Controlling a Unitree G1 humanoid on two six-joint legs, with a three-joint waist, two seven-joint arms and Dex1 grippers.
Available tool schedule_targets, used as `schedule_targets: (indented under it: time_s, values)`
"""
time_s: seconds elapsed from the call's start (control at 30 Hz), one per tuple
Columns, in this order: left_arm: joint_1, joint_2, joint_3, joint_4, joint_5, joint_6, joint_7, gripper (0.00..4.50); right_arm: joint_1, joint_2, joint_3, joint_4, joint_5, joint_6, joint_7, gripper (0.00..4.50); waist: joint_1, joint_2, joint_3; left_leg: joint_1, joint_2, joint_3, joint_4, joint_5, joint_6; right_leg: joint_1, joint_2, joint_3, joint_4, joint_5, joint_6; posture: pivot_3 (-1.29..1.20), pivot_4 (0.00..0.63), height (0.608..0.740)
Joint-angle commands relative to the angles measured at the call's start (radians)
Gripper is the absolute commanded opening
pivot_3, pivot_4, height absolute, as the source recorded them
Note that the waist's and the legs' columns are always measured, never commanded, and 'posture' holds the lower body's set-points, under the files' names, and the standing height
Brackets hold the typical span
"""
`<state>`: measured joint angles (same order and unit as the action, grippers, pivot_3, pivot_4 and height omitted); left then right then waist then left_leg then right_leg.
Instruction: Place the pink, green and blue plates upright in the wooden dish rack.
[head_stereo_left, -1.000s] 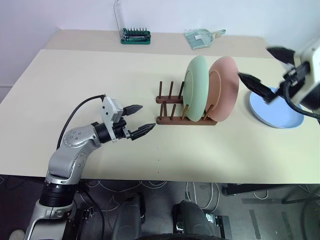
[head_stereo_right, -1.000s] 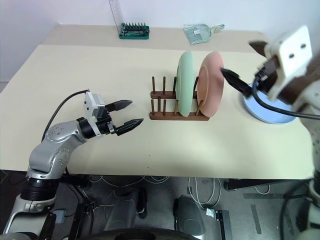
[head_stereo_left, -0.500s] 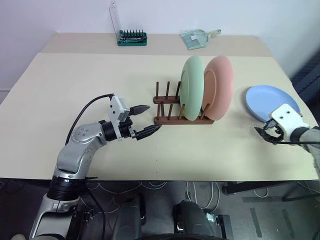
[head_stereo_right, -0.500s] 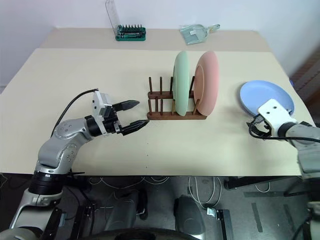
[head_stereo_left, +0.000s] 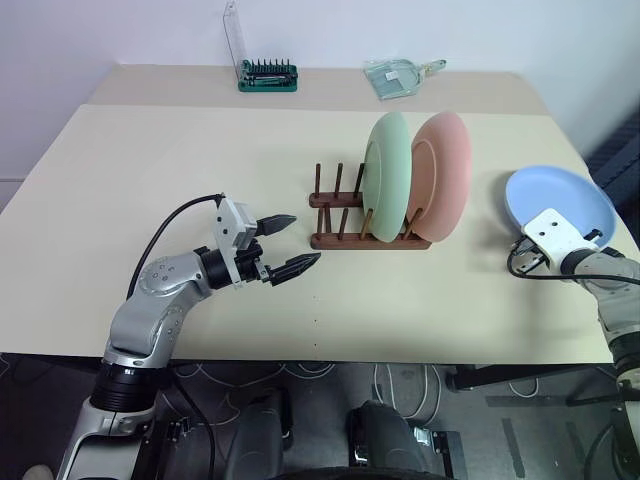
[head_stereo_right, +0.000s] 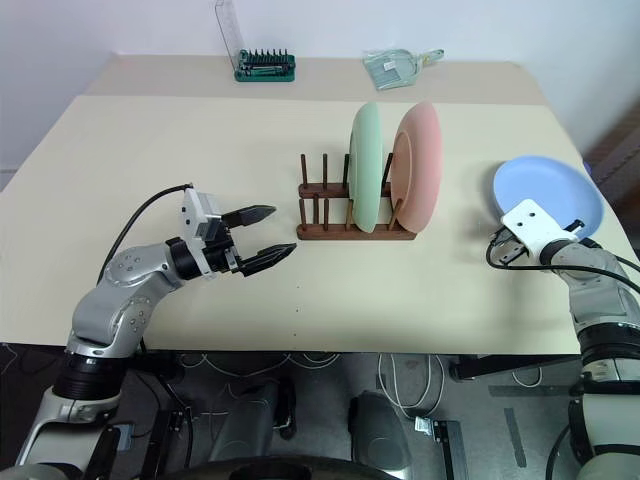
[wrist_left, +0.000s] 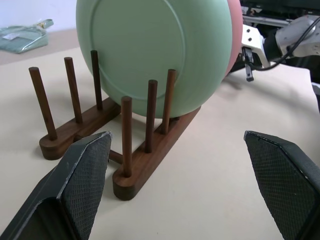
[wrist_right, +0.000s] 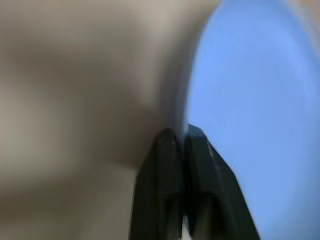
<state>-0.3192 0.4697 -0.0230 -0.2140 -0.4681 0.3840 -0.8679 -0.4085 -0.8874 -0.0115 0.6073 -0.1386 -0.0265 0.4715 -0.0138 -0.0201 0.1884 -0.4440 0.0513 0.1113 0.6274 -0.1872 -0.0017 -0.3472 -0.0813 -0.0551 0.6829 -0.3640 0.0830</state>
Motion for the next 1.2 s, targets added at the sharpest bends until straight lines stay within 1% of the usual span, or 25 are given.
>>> schedule_targets:
  time_s: [0.03,0.1,0.17,0.27,0.33,0.43,0.57,0.63,0.73,0.8,0.9,0.97,1.03,1.13,1.2]
  values:
    - [-0.003,0.007,0.015,-0.027,-0.01,-0.014,-0.003,4.4,-0.003,-0.035,-0.065,-0.128,-0.055,-0.005,-0.132,0.01,-0.001,0.001,0.0,0.0,0.0,0.0,0.0,0.0,0.0,0.0,0.0,0.0,0.0,0.0,0.0,0.0,0.15,0.732]
    - [-0.004,0.003,0.013,-0.02,-0.005,-0.018,0.001,4.4,-0.014,-0.059,-0.105,-0.248,-0.133,0.003,-0.257,0.01,-0.005,0.005,0.001,0.0,0.0,0.0,0.0,0.0,0.0,0.0,0.0,0.0,0.0,0.0,0.0,0.0,0.15,0.732]
    - [-0.008,-0.006,0.012,-0.011,0.001,-0.027,0.008,4.4,-0.024,-0.071,-0.124,-0.378,-0.185,0.02,-0.302,0.01,-0.004,0.011,0.001,-0.001,0.0,0.0,0.0,0.0,0.0,-0.002,0.0,0.001,0.002,0.0,0.0,0.0,0.15,0.732]
    - [-0.02,-0.022,0.01,0.013,0.016,-0.048,0.024,4.4,-0.073,-0.065,-0.117,-0.555,-0.215,0.035,-0.287,0.01,-0.006,0.012,0.0,0.0,0.001,0.0,-0.001,0.001,-0.002,-0.003,0.001,0.001,0.002,0.0,0.0,0.0,0.15,0.732]
    - [-0.031,-0.032,0.012,0.031,0.03,-0.068,0.037,4.4,-0.116,-0.067,-0.089,-0.621,-0.252,0.015,-0.275,0.01,-0.004,0.011,0.0,0.0,0.001,0.0,-0.001,0.001,-0.002,-0.003,0.002,0.001,0.002,0.0,0.0,0.0,0.15,0.732]
    - [-0.056,-0.047,0.022,0.069,0.05,-0.1,0.058,4.4,-0.223,-0.051,-0.019,-0.698,-0.308,-0.058,-0.257,0.01,-0.001,0.011,0.0,0.0,0.0,0.0,-0.001,0.001,-0.002,-0.003,0.001,0.001,0.002,0.0,0.0,0.0,0.15,0.732]
    - [-0.07,-0.049,0.034,0.101,0.062,-0.128,0.075,4.4,-0.312,0.018,0.057,-0.758,-0.308,-0.104,-0.211,0.01,-0.001,0.011,0.0,-0.001,0.0,0.0,-0.001,0.001,-0.002,-0.003,0.001,0.001,0.001,0.0,0.0,0.0,0.15,0.732]
    - [-0.072,-0.046,0.058,0.121,0.065,-0.139,0.098,4.4,-0.36,0.113,0.126,-0.823,-0.232,-0.115,-0.142,0.01,-0.004,0.011,0.0,-0.001,0.0,0.0,-0.001,0.001,-0.002,-0.003,0.001,0.001,0.001,0.0,0.0,0.0,0.15,0.732]
    - [-0.06,-0.034,0.096,0.132,0.06,-0.139,0.122,4.4,-0.378,0.268,0.187,-0.908,-0.062,-0.076,-0.039,0.01,-0.006,0.011,0.0,-0.001,0.001,0.0,-0.001,0.001,-0.002,-0.004,0.002,0.001,0.003,0.0,0.0,0.0,0.15,0.732]
    - [-0.045,-0.017,0.115,0.139,0.07,-0.145,0.131,4.4,-0.359,0.406,0.206,-0.965,0.082,0.028,-0.017,0.01,-0.004,0.011,0.0,-0.001,0.001,0.0,-0.001,0.001,-0.002,-0.004,0.002,0.001,0.003,0.0,0.0,0.0,0.15,0.732]
    - [-0.031,0.015,0.143,0.158,0.085,-0.16,0.14,4.4,-0.313,0.545,0.242,-1.036,0.231,0.171,0.015,0.01,0.001,0.009,0.0,-0.002,0.001,0.0,0.0,0.001,-0.001,-0.004,0.001,0.0,0.003,0.0,0.0,0.0,0.15,0.732]
    - [-0.023,0.033,0.16,0.162,0.085,-0.163,0.144,4.4,-0.298,0.62,0.252,-1.078,0.307,0.267,0.011,0.01,0.003,0.009,0.0,-0.003,0.0,-0.001,0.0,0.0,0.0,-0.003,0.0,0.0,0.003,0.0,0.0,0.0,0.15,0.732]
    - [-0.018,0.043,0.171,0.158,0.084,-0.161,0.148,4.4,-0.29,0.669,0.247,-1.106,0.367,0.349,0.001,0.01,0.001,0.009,0.0,-0.004,0.0,-0.001,0.0,0.0,0.0,-0.004,0.0,-0.001,0.003,0.0,0.0,0.0,0.15,0.732]
    - [-0.009,0.05,0.179,0.149,0.082,-0.156,0.148,4.4,-0.263,0.74,0.208,-1.118,0.465,0.463,-0.037,0.01,0.0,0.008,-0.001,-0.004,0.0,-0.001,0.0,0.0,0.0,-0.004,0.0,-0.001,0.003,0.0,0.0,0.0,0.15,0.732]
    - [-0.003,0.054,0.182,0.139,0.078,-0.151,0.149,4.4,-0.238,0.799,0.168,-1.114,0.564,0.549,-0.074,0.01,-0.001,0.007,-0.001,-0.004,0.0,-0.001,-0.001,0.0,0.0,-0.005,0.0,-0.001,0.003,0.0,0.0,0.0,0.15,0.732]
